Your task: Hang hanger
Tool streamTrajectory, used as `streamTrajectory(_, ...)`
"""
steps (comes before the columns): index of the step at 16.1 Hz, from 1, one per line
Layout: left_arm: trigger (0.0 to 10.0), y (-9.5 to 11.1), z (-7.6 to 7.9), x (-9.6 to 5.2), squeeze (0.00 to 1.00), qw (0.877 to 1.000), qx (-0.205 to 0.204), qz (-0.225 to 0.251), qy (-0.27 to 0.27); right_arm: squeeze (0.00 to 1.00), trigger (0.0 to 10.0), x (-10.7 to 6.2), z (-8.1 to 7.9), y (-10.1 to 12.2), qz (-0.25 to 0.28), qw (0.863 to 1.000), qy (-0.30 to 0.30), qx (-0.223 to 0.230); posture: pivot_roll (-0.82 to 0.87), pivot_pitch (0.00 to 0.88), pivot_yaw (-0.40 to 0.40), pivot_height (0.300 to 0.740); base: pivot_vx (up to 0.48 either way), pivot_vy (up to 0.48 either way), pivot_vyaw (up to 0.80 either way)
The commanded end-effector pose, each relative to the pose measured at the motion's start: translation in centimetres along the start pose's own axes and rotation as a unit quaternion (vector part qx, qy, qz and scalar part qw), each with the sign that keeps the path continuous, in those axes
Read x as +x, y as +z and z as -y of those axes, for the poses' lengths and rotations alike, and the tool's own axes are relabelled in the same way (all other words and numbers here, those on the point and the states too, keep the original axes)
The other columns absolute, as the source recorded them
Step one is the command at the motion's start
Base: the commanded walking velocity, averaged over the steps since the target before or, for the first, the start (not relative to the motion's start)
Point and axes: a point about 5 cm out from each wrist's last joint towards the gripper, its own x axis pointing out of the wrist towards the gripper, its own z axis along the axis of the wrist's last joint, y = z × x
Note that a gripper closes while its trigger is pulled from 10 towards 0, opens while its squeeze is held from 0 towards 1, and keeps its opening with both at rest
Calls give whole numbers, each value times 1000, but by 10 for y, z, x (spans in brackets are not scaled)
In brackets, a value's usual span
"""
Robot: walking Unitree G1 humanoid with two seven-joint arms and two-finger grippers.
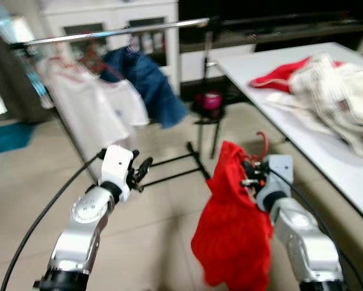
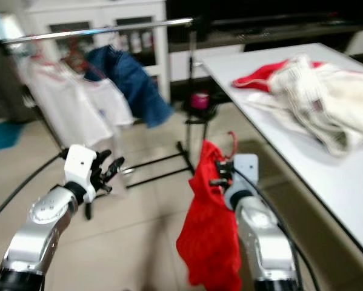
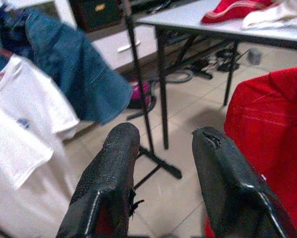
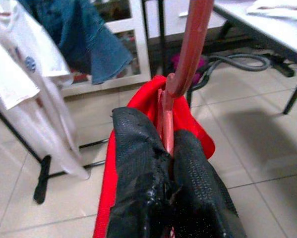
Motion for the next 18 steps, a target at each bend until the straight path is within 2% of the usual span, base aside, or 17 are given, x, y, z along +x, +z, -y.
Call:
streamTrajectory(1,10000,3,1,-2,239,1000,5,3,9,0,10000,2,1,8,32,999,-21,11,-120,0,51,719,394,0,0)
streamTrajectory(4,10000,3,-1,-3,243,1000,3,3,27,0,10000,6,-3,13,57,998,-20,32,-95,0,36,719,409,0,0)
streamTrajectory(7,10000,5,-4,-7,239,999,-4,2,38,0,10000,6,-14,15,67,997,18,18,-79,0,36,719,418,0,0)
streamTrajectory(11,10000,8,-7,-9,239,999,-8,2,42,0,10000,8,-13,13,73,997,6,7,-71,0,49,719,424,0,0)
streamTrajectory(17,10000,14,-8,-3,247,999,-20,11,39,0,10000,8,-14,17,86,996,3,4,-80,0,68,719,428,0,0)
streamTrajectory(18,10000,14,-8,-3,247,999,-24,11,40,0,10000,6,-15,16,82,996,12,-8,-93,0,67,719,428,0,0)
